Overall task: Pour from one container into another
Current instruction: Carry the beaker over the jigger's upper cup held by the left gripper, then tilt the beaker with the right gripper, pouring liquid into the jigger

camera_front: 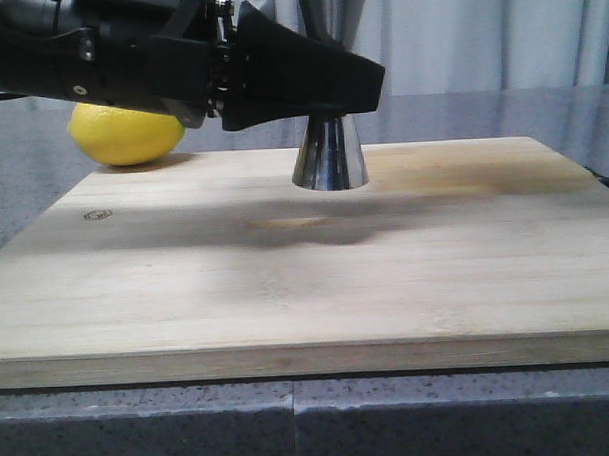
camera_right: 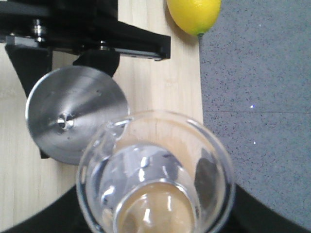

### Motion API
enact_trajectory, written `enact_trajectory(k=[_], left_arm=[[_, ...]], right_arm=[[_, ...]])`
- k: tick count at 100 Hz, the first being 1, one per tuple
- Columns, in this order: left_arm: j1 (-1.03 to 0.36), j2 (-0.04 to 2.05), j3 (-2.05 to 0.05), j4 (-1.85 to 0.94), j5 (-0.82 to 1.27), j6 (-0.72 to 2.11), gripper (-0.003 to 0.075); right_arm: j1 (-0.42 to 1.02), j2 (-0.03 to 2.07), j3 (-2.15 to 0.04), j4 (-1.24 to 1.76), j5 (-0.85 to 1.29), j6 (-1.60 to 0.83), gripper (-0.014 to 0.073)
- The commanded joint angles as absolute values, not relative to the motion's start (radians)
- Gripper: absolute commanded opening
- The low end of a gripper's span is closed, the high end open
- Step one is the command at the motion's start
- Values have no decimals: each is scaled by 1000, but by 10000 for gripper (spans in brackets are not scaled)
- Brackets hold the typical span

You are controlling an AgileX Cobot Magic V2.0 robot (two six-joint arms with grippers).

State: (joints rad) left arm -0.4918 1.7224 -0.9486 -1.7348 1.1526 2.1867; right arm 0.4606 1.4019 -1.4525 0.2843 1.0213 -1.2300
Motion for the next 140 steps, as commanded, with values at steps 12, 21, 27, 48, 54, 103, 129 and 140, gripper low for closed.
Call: enact_trajectory(k=[12,21,27,48,54,103,129,140], left_arm=[[-502,1670,-976,-1799,1269,2176,-19],[-502,1670,-976,-1799,1269,2175,-19],[-502,1670,-976,-1799,1269,2175,-19],[-502,1670,-976,-1799,1269,2175,-19],[-502,1670,-976,-1799,1269,2175,-19],[-502,1670,-976,-1799,1269,2175,-19],[-502,1670,-976,-1799,1269,2175,-19],[-502,1670,-976,-1797,1269,2175,-19]], right_arm=[[465,1376,-1489,291,958,-1225,258],[465,1376,-1489,279,958,-1225,258],[465,1376,-1489,272,957,-1225,258],[465,1376,-1496,250,949,-1223,258],[465,1376,-1506,248,949,-1223,258],[465,1376,-1527,233,955,-1223,258],[525,1376,-1527,143,949,-1199,258],[536,1376,-1527,135,947,-1198,258]])
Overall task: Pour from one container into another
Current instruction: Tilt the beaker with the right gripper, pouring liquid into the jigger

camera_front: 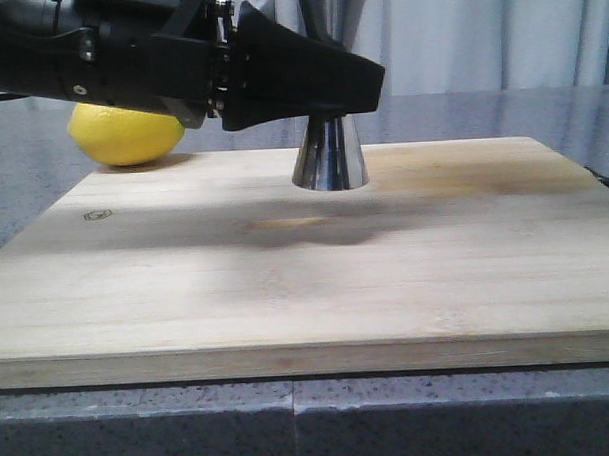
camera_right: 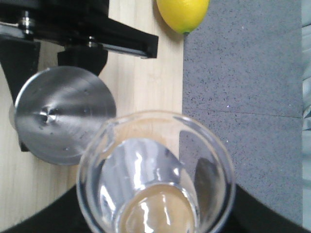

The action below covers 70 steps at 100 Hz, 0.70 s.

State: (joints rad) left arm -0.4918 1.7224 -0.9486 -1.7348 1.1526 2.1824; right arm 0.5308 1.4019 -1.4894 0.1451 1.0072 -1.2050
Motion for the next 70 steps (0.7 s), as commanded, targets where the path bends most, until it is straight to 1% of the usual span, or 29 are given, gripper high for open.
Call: enact_trajectory(k=[1,70], left_arm=[[-502,1670,-976,-1797,1269,2175,-19],[-502,1670,-976,-1794,1269,2174,-19]], right_arm=[[536,1376,-1527,132,947,-1198,258],[579,1376,-1527,42,943,-1177,258]])
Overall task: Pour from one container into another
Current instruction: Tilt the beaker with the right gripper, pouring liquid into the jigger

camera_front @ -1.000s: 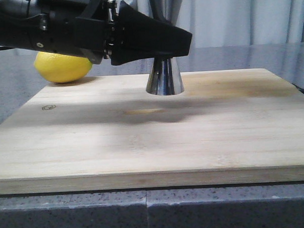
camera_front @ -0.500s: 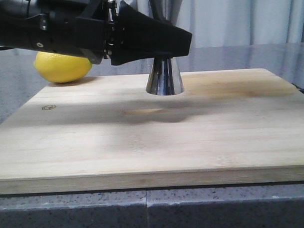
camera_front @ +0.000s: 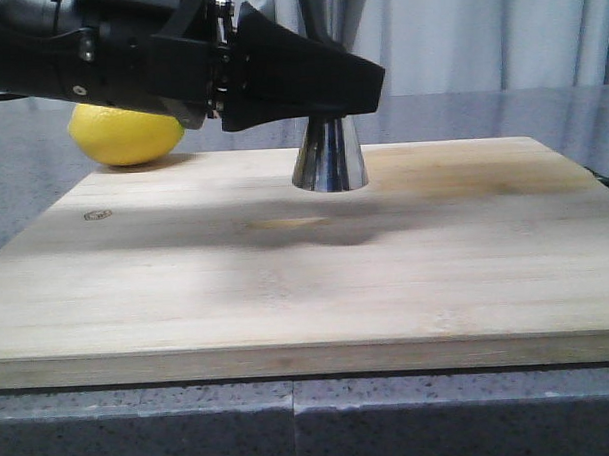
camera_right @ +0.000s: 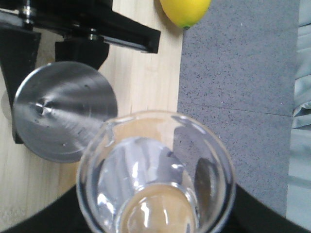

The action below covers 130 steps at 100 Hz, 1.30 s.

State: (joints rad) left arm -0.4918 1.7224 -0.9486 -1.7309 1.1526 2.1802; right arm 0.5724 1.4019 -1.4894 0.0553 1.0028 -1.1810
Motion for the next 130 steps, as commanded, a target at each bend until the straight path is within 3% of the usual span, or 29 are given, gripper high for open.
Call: enact_trajectory(k=[1,130], left_arm=[[-502,1670,-976,-1794,1269,2174,-19],[-502,1670,-976,-1794,1262,2174,-19]], right_arm=[[578,1376,-1527,37,943,-1177,258],[654,1376,-1527,-106,941,-1157,258]])
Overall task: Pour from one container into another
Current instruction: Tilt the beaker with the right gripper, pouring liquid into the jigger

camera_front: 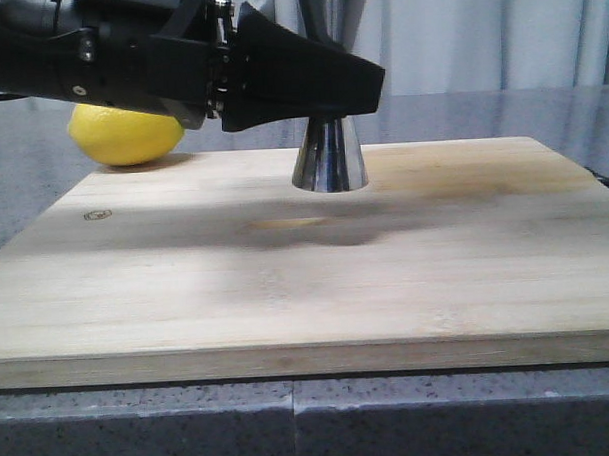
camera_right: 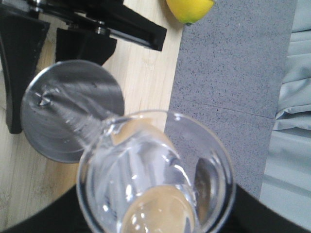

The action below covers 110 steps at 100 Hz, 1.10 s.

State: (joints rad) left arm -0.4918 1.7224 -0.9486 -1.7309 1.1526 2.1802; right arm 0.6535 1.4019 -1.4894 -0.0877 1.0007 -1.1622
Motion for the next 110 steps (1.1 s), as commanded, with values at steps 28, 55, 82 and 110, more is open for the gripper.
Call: enact_trajectory(k=[28,55,82,110], left_arm=[[-502,1670,-976,-1794,1262,2174,-19],[-502,1670,-976,-1794,1262,2174,-19],[-502,1670,-976,-1794,1262,2174,-19],[-500,1670,-976,-1794,1262,2174,-19]], right_arm=[[654,1376,-1527,-123,941,-1157,258],[654,1376,-1527,-133,943,-1157,258],[654,1376,-1527,-148,943,-1157,258],[666,1376,-1527,-164,947,-1157,258]])
